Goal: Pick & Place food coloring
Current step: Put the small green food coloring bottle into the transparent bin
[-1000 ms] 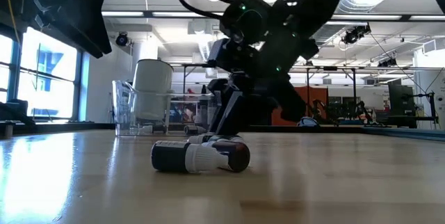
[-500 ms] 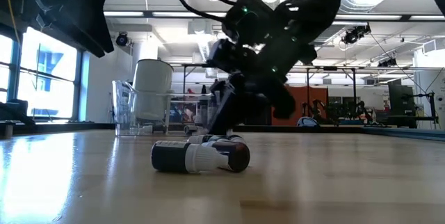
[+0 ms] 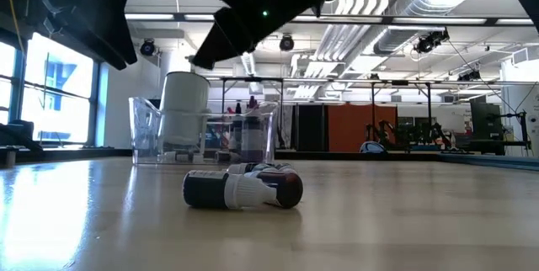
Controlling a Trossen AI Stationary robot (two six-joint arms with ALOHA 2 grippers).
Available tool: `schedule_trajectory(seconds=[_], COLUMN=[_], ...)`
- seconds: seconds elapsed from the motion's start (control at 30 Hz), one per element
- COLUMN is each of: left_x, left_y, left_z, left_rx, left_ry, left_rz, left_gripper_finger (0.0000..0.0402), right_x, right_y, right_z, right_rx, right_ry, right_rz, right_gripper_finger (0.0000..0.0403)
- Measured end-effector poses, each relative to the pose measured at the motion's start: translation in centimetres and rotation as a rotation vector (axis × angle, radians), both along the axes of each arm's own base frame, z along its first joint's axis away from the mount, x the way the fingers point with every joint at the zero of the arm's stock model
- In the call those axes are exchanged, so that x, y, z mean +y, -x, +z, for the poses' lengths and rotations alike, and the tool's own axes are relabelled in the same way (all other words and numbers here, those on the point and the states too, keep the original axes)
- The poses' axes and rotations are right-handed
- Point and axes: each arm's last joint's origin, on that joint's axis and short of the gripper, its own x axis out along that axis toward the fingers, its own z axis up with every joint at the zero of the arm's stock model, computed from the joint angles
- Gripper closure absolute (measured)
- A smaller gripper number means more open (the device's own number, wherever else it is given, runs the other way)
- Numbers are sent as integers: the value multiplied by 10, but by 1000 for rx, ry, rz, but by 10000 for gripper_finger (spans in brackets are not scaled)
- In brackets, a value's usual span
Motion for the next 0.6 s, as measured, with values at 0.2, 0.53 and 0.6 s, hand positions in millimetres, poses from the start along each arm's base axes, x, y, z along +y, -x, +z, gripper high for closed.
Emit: schedule_trajectory(seconds=[0.2, 0.53, 0.6], left_x=[0, 1, 1], left_y=[0, 0, 0], left_z=[0, 0, 0], left_rx=[-1, -4, -3], left_ry=[-3, -13, -14], left_rz=[1, 4, 4], left_gripper_finger=[218, 218, 218], right_x=[-40, -55, -55], right_y=[1, 8, 8], right_z=[11, -44, -48], right_rx=[-35, 102, 115], right_ry=[-19, -46, -38], right_rz=[-105, -158, -162], right_gripper_finger=[327, 320, 314])
